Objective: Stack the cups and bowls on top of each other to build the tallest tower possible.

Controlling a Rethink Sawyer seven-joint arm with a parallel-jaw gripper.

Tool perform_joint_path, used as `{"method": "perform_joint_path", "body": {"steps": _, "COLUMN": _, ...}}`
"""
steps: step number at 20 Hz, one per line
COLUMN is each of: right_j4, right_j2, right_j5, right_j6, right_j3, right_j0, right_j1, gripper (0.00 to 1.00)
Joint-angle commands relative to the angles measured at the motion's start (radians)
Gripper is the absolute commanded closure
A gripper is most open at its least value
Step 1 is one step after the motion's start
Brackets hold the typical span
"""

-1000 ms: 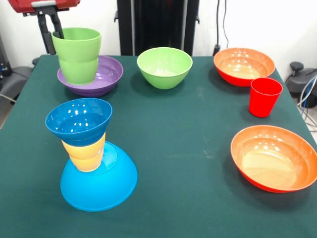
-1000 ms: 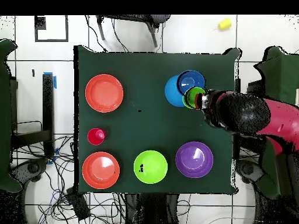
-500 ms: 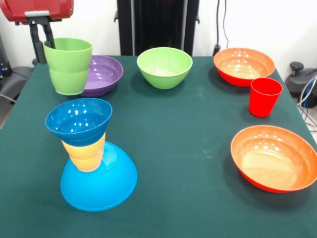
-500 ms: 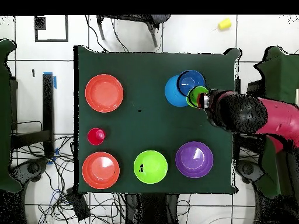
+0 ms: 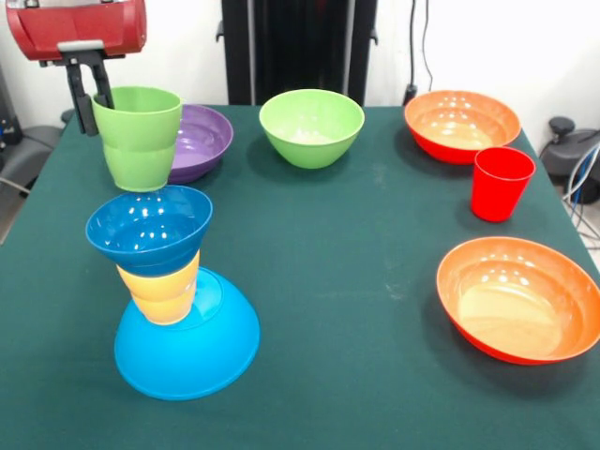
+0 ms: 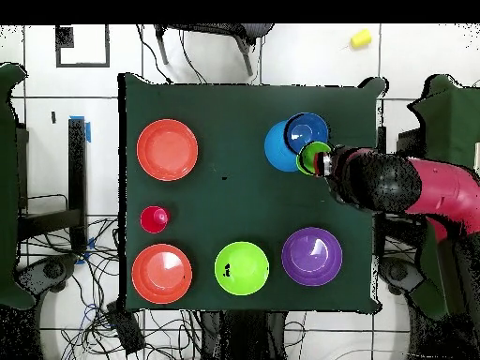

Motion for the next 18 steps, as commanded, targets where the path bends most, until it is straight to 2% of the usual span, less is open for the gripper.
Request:
{"method": "perform_joint_path", "body": {"steps": 1, "right_j4": -0.070, "right_j2": 0.047, "right_j5": -0.062, "right_j6": -0.145, "right_j3": 0.000, "right_j0": 0.015, "right_j1": 0.051, "gripper": 1.00}}
{"method": "perform_joint_path", "body": {"steps": 14, "right_j4": -0.105, "right_j2": 0.028, "right_j5": -0.094, "right_j6": -0.132, "right_j3": 0.002, "right_j0": 0.017, "right_j1": 0.044, "gripper": 1.00}}
{"method": "perform_joint_path", "body": {"steps": 18, "right_j4": -0.115, "right_j2": 0.013, "right_j5": -0.069, "right_j6": -0.140, "right_j3": -0.015, "right_j0": 0.032, "right_j1": 0.048, "gripper": 1.00}}
